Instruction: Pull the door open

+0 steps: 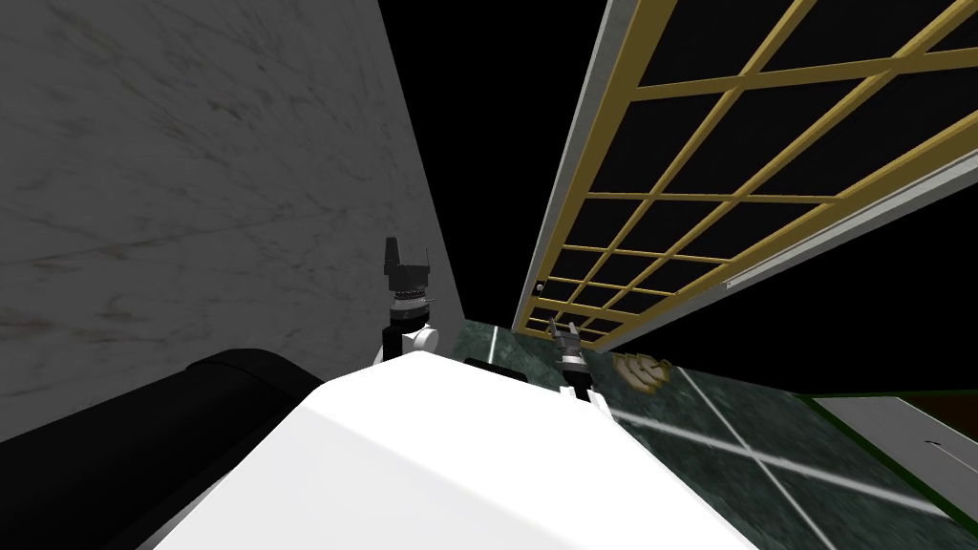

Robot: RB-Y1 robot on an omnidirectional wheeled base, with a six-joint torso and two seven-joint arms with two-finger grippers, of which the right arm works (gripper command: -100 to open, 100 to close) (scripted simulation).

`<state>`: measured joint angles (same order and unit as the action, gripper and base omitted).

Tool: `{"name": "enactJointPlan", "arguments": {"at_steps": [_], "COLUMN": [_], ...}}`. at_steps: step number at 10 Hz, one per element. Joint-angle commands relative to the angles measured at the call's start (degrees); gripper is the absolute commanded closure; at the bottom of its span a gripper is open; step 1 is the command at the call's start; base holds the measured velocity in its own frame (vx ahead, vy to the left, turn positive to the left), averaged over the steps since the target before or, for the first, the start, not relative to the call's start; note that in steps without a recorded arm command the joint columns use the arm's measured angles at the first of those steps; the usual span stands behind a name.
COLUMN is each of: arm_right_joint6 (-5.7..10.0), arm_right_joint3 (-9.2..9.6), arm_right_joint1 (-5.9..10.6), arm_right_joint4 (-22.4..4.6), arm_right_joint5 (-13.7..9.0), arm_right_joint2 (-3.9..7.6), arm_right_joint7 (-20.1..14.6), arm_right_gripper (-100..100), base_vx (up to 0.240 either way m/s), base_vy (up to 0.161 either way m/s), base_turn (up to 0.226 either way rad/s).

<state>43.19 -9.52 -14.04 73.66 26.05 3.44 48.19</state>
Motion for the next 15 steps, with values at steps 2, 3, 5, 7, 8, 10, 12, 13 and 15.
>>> {"name": "enactJointPlan", "arguments": {"at_steps": [2, 3, 5, 7, 8, 10, 12, 13, 15], "arm_right_joint6": [0.89, 1.23, 1.92, 2.53, 3.12, 3.72, 4.43, 4.90, 5.44], "arm_right_joint3": [-0.23, -0.34, -0.55, -0.75, -0.93, -1.12, -1.35, -1.49, -1.66], "arm_right_joint1": [0.62, 0.90, 1.46, 1.96, 2.44, 2.92, 3.49, 3.88, 4.31], "arm_right_joint4": [-2.68, -3.74, -5.88, -7.79, -9.62, -11.46, -13.66, -15.12, -16.80], "arm_right_joint5": [0.97, 1.31, 2.00, 2.62, 3.21, 3.80, 4.51, 4.99, 5.53], "arm_right_joint2": [-0.52, -0.71, -1.08, -1.50, -1.93, -2.36, -3.02, -3.45, -4.03], "arm_right_joint7": [2.89, 3.91, 5.94, 7.76, 9.50, 11.25, 13.35, 14.74, 16.33], "arm_right_gripper": [-100, -100, -100, -100, -100, -100, -100, -100, -100], "base_vx": [0.101, 0.104, 0.104, 0.105, 0.109, 0.125, 0.103, 0.142, 0.120], "base_vy": [0.010, 0.009, -0.009, 0.016, 0.018, 0.013, 0.008, -0.006, 0.031], "base_turn": [-0.039, -0.036, -0.041, -0.049, -0.079, -0.075, -0.077, -0.169, -0.089]}}
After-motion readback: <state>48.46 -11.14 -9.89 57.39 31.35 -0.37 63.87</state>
